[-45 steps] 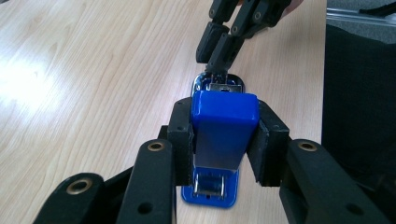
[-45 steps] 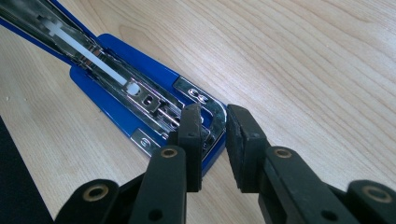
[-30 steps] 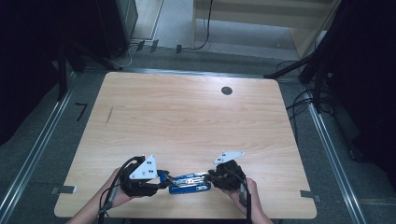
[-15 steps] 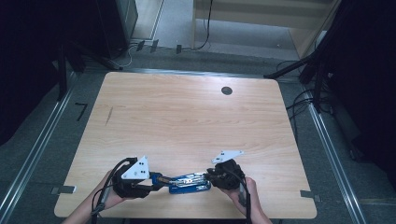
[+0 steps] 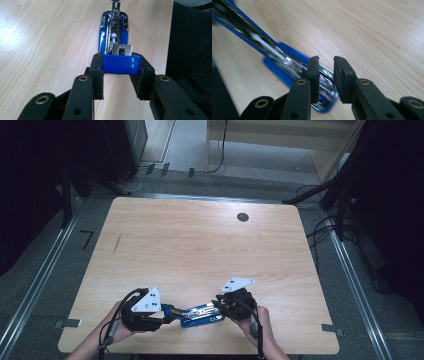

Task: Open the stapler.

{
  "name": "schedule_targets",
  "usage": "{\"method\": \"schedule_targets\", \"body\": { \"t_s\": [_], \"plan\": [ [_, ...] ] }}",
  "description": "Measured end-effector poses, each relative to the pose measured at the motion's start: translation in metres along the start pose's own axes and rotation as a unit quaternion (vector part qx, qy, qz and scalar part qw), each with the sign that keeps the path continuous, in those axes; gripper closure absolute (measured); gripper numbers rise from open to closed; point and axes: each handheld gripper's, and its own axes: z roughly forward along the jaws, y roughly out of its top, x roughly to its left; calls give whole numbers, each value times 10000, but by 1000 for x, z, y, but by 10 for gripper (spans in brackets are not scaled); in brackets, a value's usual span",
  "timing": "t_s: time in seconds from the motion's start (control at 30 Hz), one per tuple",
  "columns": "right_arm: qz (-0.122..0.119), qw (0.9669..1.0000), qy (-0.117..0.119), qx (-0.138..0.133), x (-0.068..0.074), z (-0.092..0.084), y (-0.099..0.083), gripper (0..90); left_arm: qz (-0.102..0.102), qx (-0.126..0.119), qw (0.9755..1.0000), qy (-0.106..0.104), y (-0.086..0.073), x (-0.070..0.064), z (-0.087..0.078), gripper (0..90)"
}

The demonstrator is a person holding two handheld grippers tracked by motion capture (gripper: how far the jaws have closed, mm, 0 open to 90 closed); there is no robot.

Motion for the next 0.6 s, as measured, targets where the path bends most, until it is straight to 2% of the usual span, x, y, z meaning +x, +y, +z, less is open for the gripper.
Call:
{"method": "schedule_targets", "body": {
  "t_s": [0.07,0.1,0.13,0.17,0.2,0.23,0.4,0.6],
  "plan": [
    [-54,9996,246,-154,6,-3,5,776,12,15,10000,-6,0,0,0,667],
    [-54,9996,246,-154,6,-3,5,776,12,15,10000,-6,0,0,0,667],
    [-176,9983,499,-230,15,-2,11,817,10,19,10000,-2,0,0,0,667],
    [-176,9983,499,-230,15,-2,11,817,10,28,10000,2,1,1,0,667],
    [-387,9969,656,-214,27,3,17,860,21,35,10000,-6,1,1,0,667],
    [-460,9958,770,-180,33,7,19,871,21,35,10000,-6,1,1,0,667],
    [-676,9932,944,-60,51,23,24,900,8,8,10000,-26,1,2,0,667],
    [-726,9924,996,7,59,33,25,900,51,14,10000,-20,1,2,0,667]
  ]
}}
